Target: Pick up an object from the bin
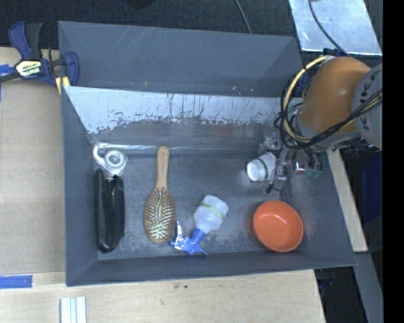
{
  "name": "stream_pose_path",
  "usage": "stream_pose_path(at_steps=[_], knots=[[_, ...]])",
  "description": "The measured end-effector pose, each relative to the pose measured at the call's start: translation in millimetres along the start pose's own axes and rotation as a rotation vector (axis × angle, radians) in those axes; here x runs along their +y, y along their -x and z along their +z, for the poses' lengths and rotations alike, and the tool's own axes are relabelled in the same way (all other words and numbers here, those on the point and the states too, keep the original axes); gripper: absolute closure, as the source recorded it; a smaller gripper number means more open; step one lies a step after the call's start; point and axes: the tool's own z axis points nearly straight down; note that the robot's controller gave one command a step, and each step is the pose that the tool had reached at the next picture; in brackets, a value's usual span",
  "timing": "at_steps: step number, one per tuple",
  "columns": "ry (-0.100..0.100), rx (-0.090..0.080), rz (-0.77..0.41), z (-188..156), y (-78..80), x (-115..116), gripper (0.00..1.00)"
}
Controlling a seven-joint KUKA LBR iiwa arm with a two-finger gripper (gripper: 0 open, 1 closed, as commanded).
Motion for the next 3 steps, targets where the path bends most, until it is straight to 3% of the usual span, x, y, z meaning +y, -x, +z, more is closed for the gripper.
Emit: stream_pose_path(at_steps=[1, 2, 3], knots=[[-0.002, -0.012, -0.068, 12.8, 10.3, -7.1, 0.00], [0.000, -0.005, -0.049, -89.2, 12.2, -3.9, 0.00], [0.000, -0.008, -0.048, -125.6, 12.9, -3.7, 0.00]])
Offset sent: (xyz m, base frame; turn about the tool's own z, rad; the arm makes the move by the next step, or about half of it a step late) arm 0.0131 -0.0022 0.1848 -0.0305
